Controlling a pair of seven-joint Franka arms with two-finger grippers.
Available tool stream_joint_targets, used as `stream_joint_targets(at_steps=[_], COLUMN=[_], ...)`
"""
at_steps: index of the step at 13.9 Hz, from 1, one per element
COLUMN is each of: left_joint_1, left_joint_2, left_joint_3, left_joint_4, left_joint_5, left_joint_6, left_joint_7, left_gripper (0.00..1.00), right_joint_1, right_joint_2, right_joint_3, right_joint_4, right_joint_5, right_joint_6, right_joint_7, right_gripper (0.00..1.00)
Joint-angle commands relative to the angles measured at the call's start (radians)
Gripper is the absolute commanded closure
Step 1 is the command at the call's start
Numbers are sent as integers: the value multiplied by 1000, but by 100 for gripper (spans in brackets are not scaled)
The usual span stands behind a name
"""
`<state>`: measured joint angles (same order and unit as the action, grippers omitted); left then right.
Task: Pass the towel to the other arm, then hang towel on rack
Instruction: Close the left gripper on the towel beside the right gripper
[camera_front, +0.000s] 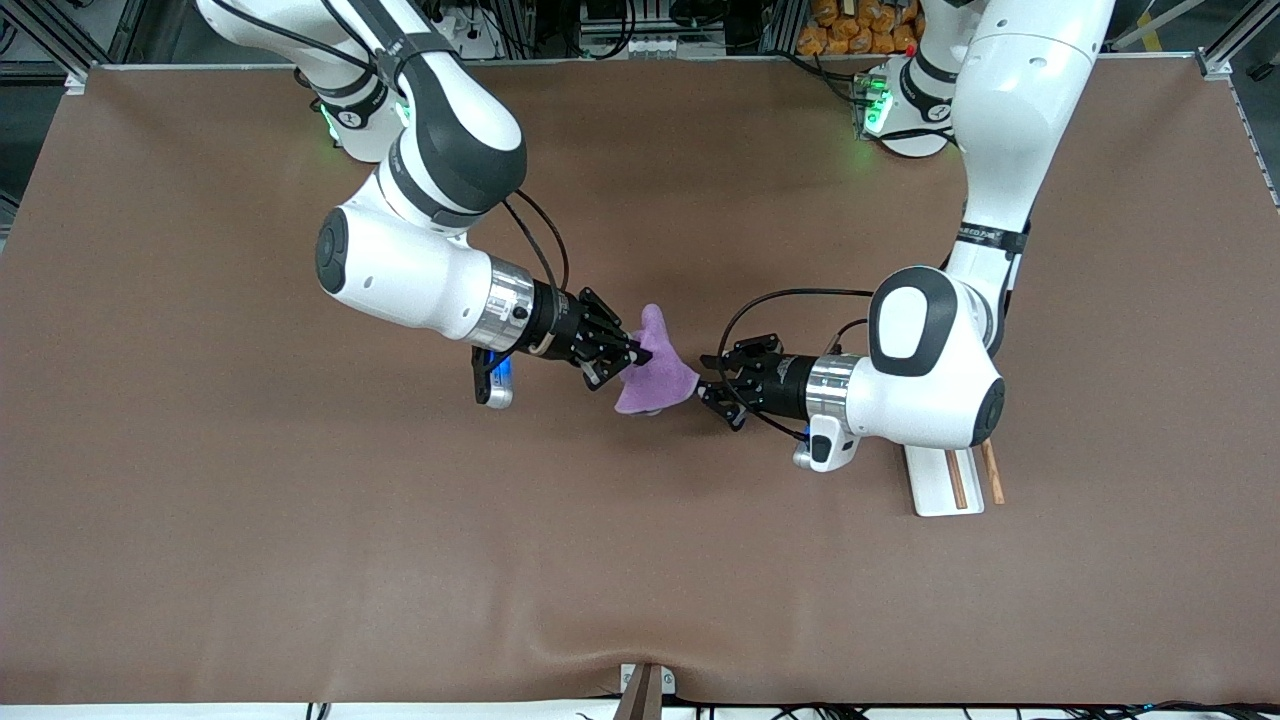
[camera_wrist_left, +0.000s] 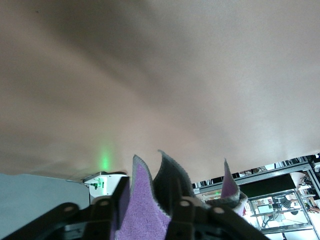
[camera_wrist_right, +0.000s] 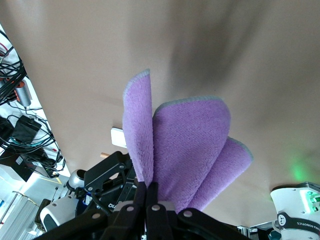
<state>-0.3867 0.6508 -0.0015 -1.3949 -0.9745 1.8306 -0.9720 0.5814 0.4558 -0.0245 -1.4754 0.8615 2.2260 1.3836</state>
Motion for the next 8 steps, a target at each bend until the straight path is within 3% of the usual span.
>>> stream_joint_targets(at_steps=[1, 6, 8], left_joint_1=[3, 3, 2], left_joint_2=[-14, -14, -14], left_joint_3=[-3, -5, -5], left_joint_4=[-6, -6, -4], left_joint_5=[-21, -23, -24], left_joint_6=[-16, -16, -16], left_joint_7=[2, 4, 7], left_gripper=[70, 76, 90], right_joint_1=[-6, -6, -6], right_joint_2=[15, 15, 15], right_joint_3=[3, 3, 3], right_joint_4=[27, 27, 27], right_joint_5=[10, 7, 7], right_joint_6=[-3, -3, -3], right_joint_7=[-1, -1, -1], right_gripper=[100, 100, 100])
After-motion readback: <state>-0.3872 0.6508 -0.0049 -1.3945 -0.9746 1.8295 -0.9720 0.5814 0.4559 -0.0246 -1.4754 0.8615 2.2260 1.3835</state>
